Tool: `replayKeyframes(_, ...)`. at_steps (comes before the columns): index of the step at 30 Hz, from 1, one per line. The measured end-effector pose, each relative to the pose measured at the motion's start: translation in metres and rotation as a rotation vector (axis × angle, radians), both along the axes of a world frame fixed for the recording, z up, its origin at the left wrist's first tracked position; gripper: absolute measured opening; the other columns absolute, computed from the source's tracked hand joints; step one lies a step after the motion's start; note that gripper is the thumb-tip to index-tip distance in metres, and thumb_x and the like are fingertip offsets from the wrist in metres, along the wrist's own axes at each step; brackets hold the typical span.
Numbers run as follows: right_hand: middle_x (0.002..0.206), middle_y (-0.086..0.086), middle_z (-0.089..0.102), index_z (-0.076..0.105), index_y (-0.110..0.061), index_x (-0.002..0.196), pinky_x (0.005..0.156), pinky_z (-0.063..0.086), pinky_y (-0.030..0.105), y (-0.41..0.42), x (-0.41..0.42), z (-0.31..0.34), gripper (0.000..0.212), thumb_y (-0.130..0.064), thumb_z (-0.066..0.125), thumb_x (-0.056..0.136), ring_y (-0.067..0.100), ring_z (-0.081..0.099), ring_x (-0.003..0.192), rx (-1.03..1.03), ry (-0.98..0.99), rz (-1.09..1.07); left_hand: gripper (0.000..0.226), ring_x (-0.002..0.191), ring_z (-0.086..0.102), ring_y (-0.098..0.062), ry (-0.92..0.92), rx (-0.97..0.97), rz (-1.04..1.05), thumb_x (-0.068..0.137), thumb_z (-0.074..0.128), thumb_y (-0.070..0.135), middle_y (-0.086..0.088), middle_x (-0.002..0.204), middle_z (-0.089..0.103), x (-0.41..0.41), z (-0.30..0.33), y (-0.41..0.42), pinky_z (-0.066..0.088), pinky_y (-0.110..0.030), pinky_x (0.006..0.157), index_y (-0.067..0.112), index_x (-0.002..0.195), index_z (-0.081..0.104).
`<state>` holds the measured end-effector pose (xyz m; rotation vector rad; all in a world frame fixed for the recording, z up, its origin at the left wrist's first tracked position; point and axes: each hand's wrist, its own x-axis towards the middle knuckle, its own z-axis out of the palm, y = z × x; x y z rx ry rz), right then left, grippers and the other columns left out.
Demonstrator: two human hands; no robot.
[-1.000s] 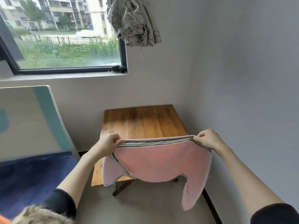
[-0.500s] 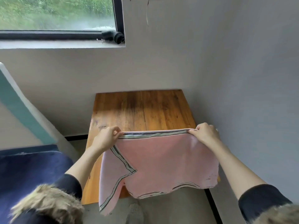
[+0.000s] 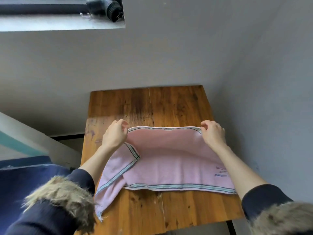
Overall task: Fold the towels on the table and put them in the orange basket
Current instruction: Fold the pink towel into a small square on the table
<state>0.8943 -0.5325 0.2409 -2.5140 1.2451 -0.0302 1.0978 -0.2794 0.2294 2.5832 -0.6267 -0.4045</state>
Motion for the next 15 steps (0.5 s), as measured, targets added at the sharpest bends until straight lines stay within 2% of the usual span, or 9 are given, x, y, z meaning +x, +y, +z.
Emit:
replayKeyframes(4, 0.13, 0.013, 0.053, 0.053, -0.011, 0.128, 0.095, 0.036, 0.039, 0.004, 0.01, -0.026, 0.036, -0.017, 0.051, 0.093, 0.032, 0.044, 0.12, 0.086, -0.003, 0.071, 0.025, 0.102, 0.057, -0.03, 0.083, 0.011, -0.021, 0.093, 0.046, 0.019, -0.011, 0.114, 0.058, -0.009, -0.022, 0.002, 0.048, -0.04, 0.086, 0.014, 0.114, 0.058)
replayKeyframes(9, 0.137, 0.009, 0.048, 0.045, -0.012, 0.135, 0.1, 0.035, 0.037, 0.028, 0.012, -0.069, 0.041, -0.018, 0.047, 0.094, 0.028, 0.042, 0.124, 0.239, 0.093, 0.222, 0.03, 0.113, 0.051, -0.031, 0.168, 0.163, -0.051, 0.091, 0.049, 0.014, -0.013, 0.123, 0.053, -0.044, -0.065, 0.025, 0.042, -0.038, 0.091, 0.012, 0.12, 0.056)
replayKeyframes(12, 0.145, 0.006, 0.04, 0.039, -0.013, 0.14, 0.105, 0.031, 0.034, 0.051, 0.014, -0.093, 0.046, -0.023, 0.046, 0.096, 0.026, 0.036, 0.131, 0.278, 0.14, 0.319, 0.038, 0.119, 0.044, -0.031, 0.153, 0.297, -0.012, 0.09, 0.053, 0.017, -0.01, 0.132, 0.044, -0.063, -0.087, 0.043, 0.04, -0.039, 0.093, 0.014, 0.127, 0.049)
replayKeyframes(15, 0.152, 0.004, 0.029, 0.032, -0.017, 0.144, 0.111, 0.024, 0.034, 0.079, 0.019, -0.115, 0.05, -0.028, 0.043, 0.097, 0.021, 0.025, 0.139, 0.32, 0.197, 0.418, 0.043, 0.117, 0.041, -0.031, 0.109, 0.374, -0.035, 0.084, 0.056, 0.016, -0.009, 0.13, 0.042, -0.076, -0.106, 0.065, 0.04, -0.038, 0.088, 0.017, 0.126, 0.048)
